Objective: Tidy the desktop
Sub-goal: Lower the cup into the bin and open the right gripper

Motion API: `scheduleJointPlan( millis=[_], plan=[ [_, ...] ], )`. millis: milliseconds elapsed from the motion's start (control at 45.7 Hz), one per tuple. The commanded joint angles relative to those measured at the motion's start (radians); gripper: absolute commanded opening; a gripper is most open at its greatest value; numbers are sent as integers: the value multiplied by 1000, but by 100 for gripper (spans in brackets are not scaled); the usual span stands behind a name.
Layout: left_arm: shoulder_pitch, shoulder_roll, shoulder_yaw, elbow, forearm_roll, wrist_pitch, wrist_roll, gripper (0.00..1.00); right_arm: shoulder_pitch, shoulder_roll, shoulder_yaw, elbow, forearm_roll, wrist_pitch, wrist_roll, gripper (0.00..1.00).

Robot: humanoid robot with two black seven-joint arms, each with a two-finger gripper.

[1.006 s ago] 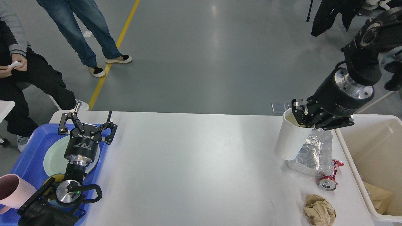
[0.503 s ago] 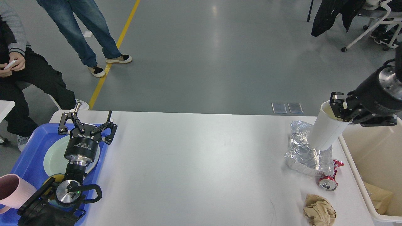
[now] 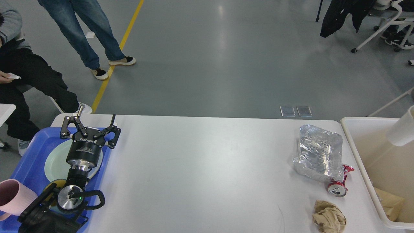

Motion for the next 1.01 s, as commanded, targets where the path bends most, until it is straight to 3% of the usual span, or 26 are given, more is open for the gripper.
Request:
scheduleJointPlan(
  millis=[0,175,306,438,591,722,984],
  plan=[
    [0,0,0,0,0,0,0,96,-321,-32,191,-241,-1,6,0,0],
    [0,0,0,0,0,0,0,96,-778,0,525,-572,-5,0,-1,0],
    [0,0,0,0,0,0,0,96,-1040,141,708,-844,-5,-6,-1,0],
    [0,0,0,0,0,0,0,96,-1191,259,766,-1033,2,-76,-1,0],
    [0,0,0,0,0,0,0,96,-1266,356,757,-1059,2,-276,-1,0],
    [-1,0,-1,0,0,0,0,96,-1303,414,749,-1061,-8,-372,-3,0],
    [-1,0,-1,0,0,0,0,96,-1317,428,749,-1061,-9,-383,-4,0]
  ],
)
